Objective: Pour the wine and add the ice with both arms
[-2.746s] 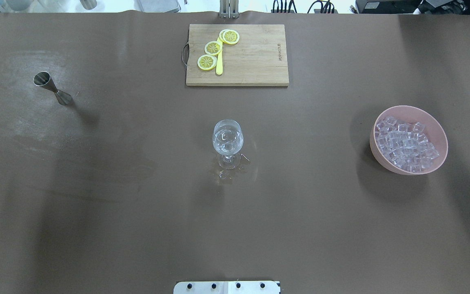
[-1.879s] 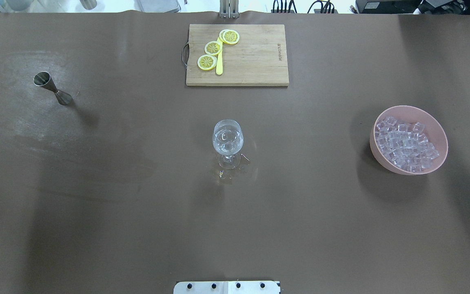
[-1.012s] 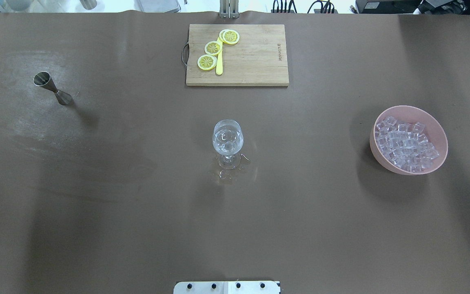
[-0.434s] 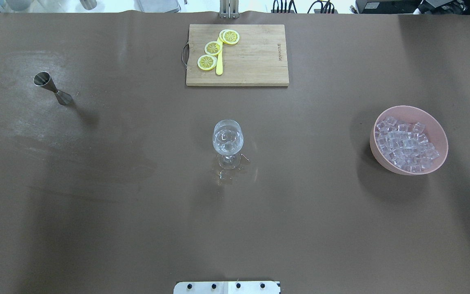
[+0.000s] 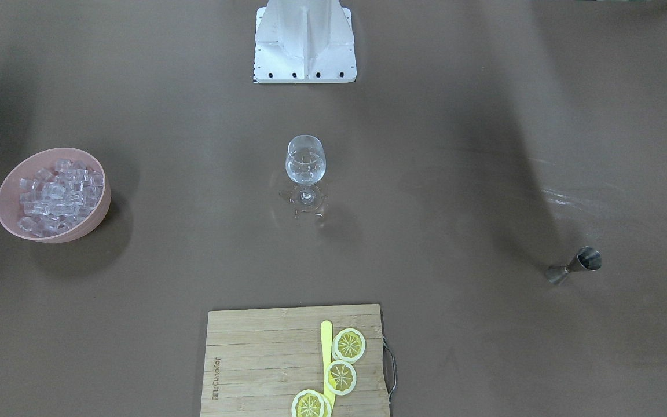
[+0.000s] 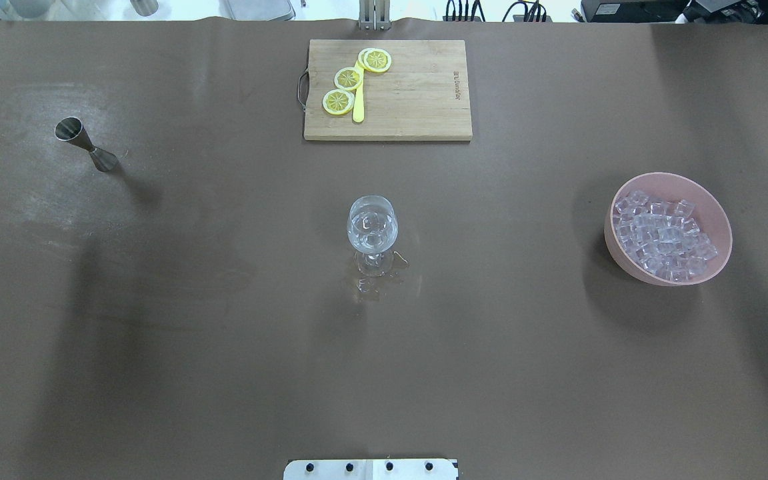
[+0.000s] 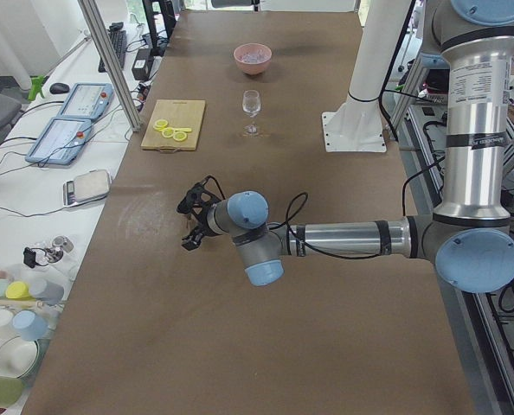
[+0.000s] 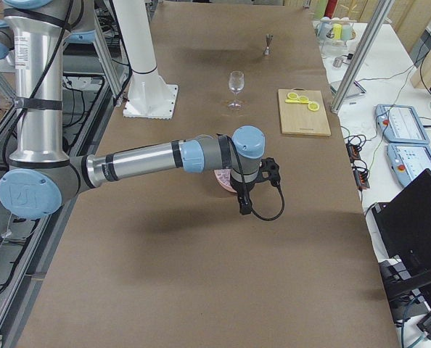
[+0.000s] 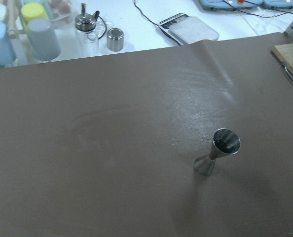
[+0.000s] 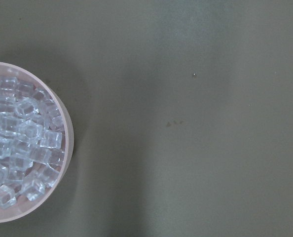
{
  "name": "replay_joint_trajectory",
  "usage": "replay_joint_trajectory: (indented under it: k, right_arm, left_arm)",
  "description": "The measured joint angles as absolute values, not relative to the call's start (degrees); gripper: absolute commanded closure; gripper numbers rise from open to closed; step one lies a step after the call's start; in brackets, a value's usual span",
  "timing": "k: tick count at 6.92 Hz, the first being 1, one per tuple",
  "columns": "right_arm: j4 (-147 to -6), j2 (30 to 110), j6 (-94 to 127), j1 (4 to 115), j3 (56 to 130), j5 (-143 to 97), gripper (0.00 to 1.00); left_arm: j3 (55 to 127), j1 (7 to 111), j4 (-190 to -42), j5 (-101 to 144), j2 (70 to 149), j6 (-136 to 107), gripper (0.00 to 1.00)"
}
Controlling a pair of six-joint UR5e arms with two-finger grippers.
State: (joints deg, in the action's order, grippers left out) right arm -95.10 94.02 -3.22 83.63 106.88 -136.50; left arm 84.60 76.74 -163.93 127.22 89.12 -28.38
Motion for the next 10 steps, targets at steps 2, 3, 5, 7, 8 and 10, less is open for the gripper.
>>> replay_joint_trajectory:
  k: [2,3,5,7,8,10]
  right_arm:
    - [-95.1,93.97,-3.23,83.66,106.54,-136.3,0.0]
    - [-95.1,93.68,-3.24,83.65,106.28,-136.25,0.0]
    - [-95.1,93.31,-3.23,83.59,106.29,-136.23,0.0]
    - [-95.1,93.28,-3.12,83.64,106.49,-136.42,0.0]
    - [-95.1,93.34,-3.05,83.66,106.42,-136.47,0.0]
    - [-95.1,93.68,-3.0,83.67,106.52,-136.49,0.0]
  left_arm:
    - [82.1,72.92,-167.08,123.63,91.82,-28.97,0.03]
    - [81.61,70.83,-169.68,120.18,92.16,-31.34,0.03]
    - [81.08,64.6,-172.47,109.25,92.49,-36.06,0.03]
    - [80.88,59.18,-174.22,99.28,92.52,-38.23,0.03]
    - [80.95,56.94,-175.01,95.72,92.44,-39.46,0.03]
    - [80.78,51.15,-176.16,87.14,92.51,-41.59,0.02]
